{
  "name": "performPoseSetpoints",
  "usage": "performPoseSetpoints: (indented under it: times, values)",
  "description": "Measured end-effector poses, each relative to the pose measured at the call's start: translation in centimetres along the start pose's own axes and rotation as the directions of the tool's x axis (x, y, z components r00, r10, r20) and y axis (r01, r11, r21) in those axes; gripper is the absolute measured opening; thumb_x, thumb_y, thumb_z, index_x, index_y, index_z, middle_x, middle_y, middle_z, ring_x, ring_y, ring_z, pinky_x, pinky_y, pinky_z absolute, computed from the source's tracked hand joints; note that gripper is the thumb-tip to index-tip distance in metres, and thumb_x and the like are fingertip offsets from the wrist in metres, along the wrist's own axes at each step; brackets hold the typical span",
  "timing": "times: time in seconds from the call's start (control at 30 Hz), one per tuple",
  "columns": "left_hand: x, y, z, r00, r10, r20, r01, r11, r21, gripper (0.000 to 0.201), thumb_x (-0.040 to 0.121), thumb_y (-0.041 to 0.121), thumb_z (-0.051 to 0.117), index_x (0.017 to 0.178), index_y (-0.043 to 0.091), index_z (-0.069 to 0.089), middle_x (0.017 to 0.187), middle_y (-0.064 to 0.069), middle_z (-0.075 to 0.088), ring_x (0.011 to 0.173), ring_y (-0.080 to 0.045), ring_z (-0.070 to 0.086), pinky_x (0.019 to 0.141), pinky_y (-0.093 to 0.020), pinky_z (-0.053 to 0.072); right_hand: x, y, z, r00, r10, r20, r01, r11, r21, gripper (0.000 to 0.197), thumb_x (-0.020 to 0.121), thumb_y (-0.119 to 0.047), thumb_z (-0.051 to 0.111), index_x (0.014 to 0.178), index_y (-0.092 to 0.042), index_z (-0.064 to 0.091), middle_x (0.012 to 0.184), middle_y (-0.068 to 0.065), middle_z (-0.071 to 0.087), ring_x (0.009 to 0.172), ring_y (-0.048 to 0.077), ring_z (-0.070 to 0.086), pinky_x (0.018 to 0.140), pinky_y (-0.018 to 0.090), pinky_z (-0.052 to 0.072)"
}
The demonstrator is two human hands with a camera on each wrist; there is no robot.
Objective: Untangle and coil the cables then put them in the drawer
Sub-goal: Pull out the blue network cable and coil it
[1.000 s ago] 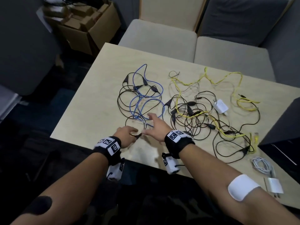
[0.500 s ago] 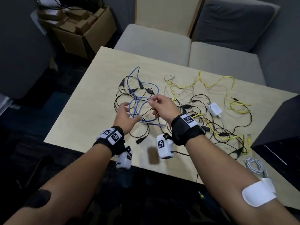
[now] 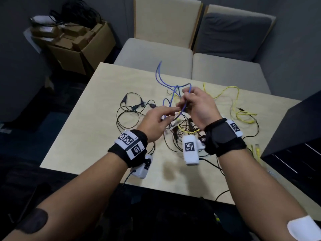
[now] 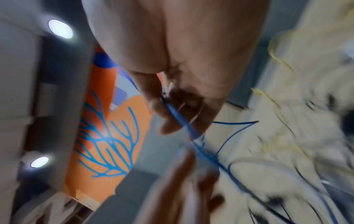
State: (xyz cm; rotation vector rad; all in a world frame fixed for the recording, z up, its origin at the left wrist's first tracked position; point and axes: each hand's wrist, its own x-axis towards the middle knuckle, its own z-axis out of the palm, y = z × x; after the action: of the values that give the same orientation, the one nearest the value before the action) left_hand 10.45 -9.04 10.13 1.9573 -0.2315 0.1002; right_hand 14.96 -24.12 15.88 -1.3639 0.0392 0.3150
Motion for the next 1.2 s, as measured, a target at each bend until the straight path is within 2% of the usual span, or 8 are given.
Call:
performPoseSetpoints:
  times: [0.17,0.33,0.43,0.57,0.7,0.8,1.07,1.2]
  values:
    - [1.2,-0.7,-0.9,0.961,-0.131,-0.244,0.115,0.99,-0.076,0.043,0.086,0.01,0.062,0.127,0.022,0.053,0.115,-0.001,0.057,0.098,-0.015,0.057,0.088,-0.03,0.049,-2.5,-5.3,-3.0,0.992,-0.119,-0.039,0.122,0.989,0.088,0.021,0.102,-0.017,0.036,0.09,-0.015,0.053,0.05,-0.008,0.022,0.042,0.008,0.02,0.045,0.02,0.026]
    - [3.5,2.7,-0.1,0.98,-0.17,-0.101,0.139,0.955,-0.263,0.088,0.079,0.035,0.071,0.148,0.026,0.016,0.14,0.004,0.04,0.118,-0.011,0.05,0.085,-0.021,0.048,-4.8,-6.6,-5.7,0.969,-0.235,-0.081,0.238,0.971,0.022,0.025,0.101,-0.021,0.039,0.087,-0.013,0.058,0.05,-0.008,0.018,0.042,0.008,0.016,0.044,0.018,0.018]
    - [4.7,5.4,1.4,0.997,-0.027,0.077,0.056,0.913,-0.403,0.094,0.07,0.045,0.07,0.146,0.027,0.018,0.142,0.016,0.038,0.127,-0.011,0.047,0.083,-0.018,0.051,-5.9,-6.2,-7.2,0.962,-0.259,-0.09,0.255,0.966,-0.048,0.024,0.1,-0.021,0.042,0.088,-0.013,0.061,0.051,-0.008,0.018,0.042,0.007,0.016,0.045,0.02,0.017]
    - [5.7,9.0,4.9,0.999,-0.028,0.045,0.042,0.929,-0.368,0.022,0.094,0.035,0.047,0.105,0.021,0.061,0.112,-0.002,0.065,0.104,-0.008,0.06,0.082,-0.03,0.052,-7.6,-5.9,-10.1,0.951,-0.263,-0.164,0.252,0.964,-0.082,0.025,0.102,-0.018,0.04,0.09,-0.011,0.062,0.051,-0.009,0.02,0.043,0.008,0.016,0.046,0.023,0.014]
    - [6.8,8.9,5.9,0.984,-0.179,-0.009,0.146,0.831,-0.536,0.033,0.102,0.019,0.035,0.079,0.015,0.058,0.079,0.0,0.067,0.079,-0.019,0.064,0.071,-0.033,0.05,-9.4,-6.6,-15.3,0.894,-0.263,-0.361,0.304,0.951,0.058,0.025,0.102,-0.018,0.041,0.086,-0.015,0.06,0.051,-0.008,0.02,0.044,0.008,0.014,0.043,0.017,0.016]
    - [7.4,8.0,6.7,0.96,-0.246,-0.131,0.133,0.817,-0.561,0.032,0.1,0.013,0.037,0.07,0.015,0.049,0.048,0.009,0.042,0.046,-0.011,0.038,0.048,-0.023,0.033,-10.6,-7.5,-19.1,0.833,-0.277,-0.479,0.4,0.899,0.176,0.024,0.102,-0.021,0.038,0.088,-0.016,0.057,0.049,-0.008,0.02,0.04,0.005,0.015,0.042,0.014,0.014]
    - [8.0,5.7,6.8,0.669,-0.551,-0.499,0.272,0.806,-0.525,0.031,0.095,0.035,0.045,0.068,0.022,0.053,0.051,0.002,0.034,0.043,-0.016,0.027,0.043,-0.023,0.022,-13.1,-8.9,-28.1,0.688,-0.269,-0.674,0.501,0.848,0.172,0.026,0.103,-0.024,0.035,0.088,-0.018,0.055,0.048,-0.008,0.021,0.041,0.006,0.016,0.04,0.017,0.014]
    - [6.9,6.9,8.1,0.711,-0.465,-0.527,0.208,0.855,-0.475,0.032,0.097,0.032,0.045,0.07,0.02,0.054,0.049,0.003,0.032,0.042,-0.013,0.026,0.043,-0.023,0.023,-12.1,-8.2,-29.1,0.728,-0.301,-0.615,0.478,0.867,0.141,0.024,0.102,-0.023,0.036,0.088,-0.017,0.055,0.05,-0.007,0.023,0.043,0.007,0.02,0.044,0.019,0.019]
